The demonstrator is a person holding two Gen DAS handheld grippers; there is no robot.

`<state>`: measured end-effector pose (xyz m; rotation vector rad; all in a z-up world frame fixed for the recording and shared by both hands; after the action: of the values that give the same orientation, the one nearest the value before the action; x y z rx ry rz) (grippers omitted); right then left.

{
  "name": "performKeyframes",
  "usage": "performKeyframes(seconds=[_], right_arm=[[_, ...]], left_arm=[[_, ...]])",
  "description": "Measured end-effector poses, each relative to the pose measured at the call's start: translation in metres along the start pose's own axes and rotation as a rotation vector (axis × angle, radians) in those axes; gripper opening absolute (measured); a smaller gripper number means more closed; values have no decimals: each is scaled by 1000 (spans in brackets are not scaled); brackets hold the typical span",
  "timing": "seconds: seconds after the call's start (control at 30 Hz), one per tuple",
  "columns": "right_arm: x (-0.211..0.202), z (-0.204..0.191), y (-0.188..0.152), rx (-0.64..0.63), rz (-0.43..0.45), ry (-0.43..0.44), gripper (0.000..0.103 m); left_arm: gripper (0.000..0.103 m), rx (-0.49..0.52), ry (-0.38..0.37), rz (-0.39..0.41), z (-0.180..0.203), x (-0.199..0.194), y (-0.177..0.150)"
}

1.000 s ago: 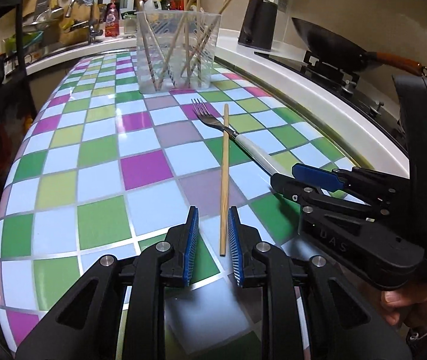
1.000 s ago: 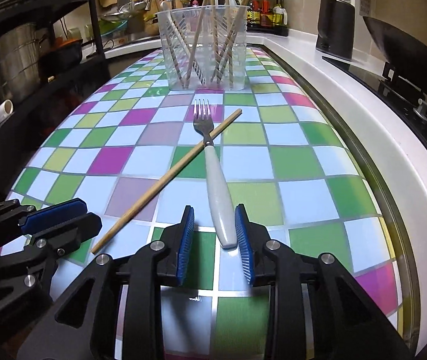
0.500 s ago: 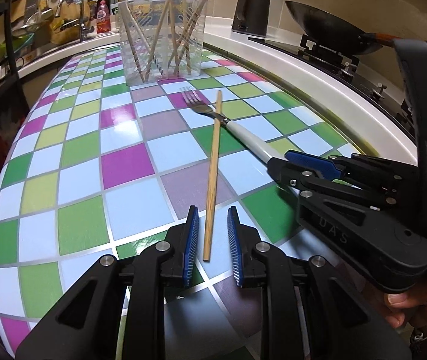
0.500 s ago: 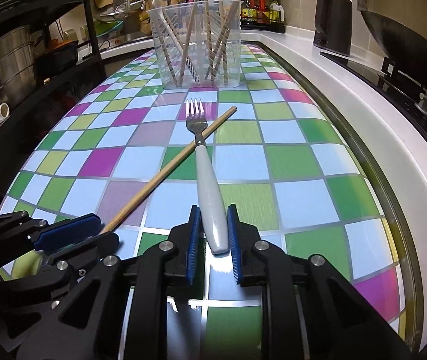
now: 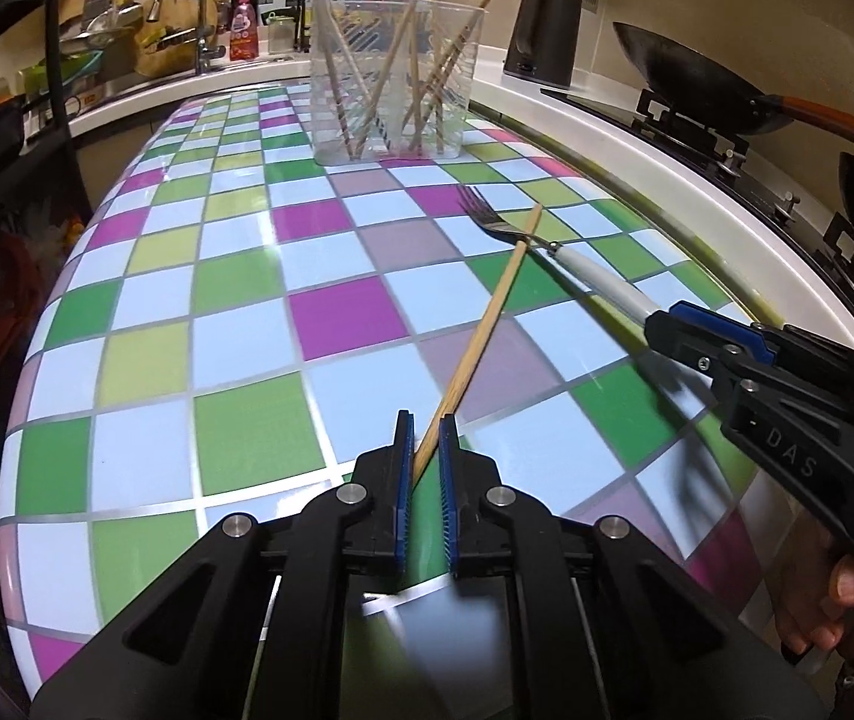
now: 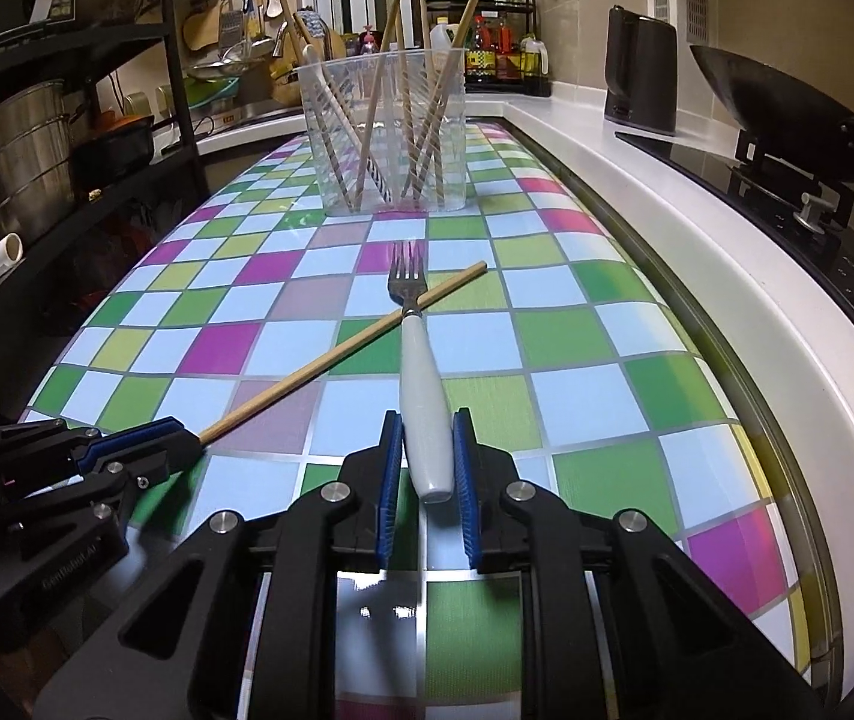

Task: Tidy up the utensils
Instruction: 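Grasp the bamboo chopstick with the left tool while the right tool grasps the white-handled fork, then lift the chopstick and fork and carry both over the container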

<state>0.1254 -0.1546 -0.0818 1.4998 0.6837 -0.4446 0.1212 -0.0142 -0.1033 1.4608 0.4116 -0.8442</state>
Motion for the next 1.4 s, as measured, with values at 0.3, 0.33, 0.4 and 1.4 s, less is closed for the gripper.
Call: performKeyframes(seconds=[0.3, 0.33, 0.4, 1.4], right_arm=[[5, 29, -2, 62, -11, -81, 17], [5, 31, -3, 73, -12, -82, 17], [6, 34, -3, 76, -13, -96, 17], [3, 10, -21, 94, 47, -112, 26]], left_arm=[[5, -29, 2, 15, -35, -20, -16], [5, -33, 9, 18, -40, -23, -17], [5, -61, 10, 24, -49, -28, -21], [6, -26, 156, 185, -47, -27, -19]])
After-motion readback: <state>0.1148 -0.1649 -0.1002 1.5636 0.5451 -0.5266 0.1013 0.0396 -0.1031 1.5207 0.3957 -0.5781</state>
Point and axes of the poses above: each gripper's, at about its wrist camera, not at the fingertips, and x roughly the way its jaws point, z to its right, y to its top, the point moved 8 cm from there along x, roughly the way its jaws point
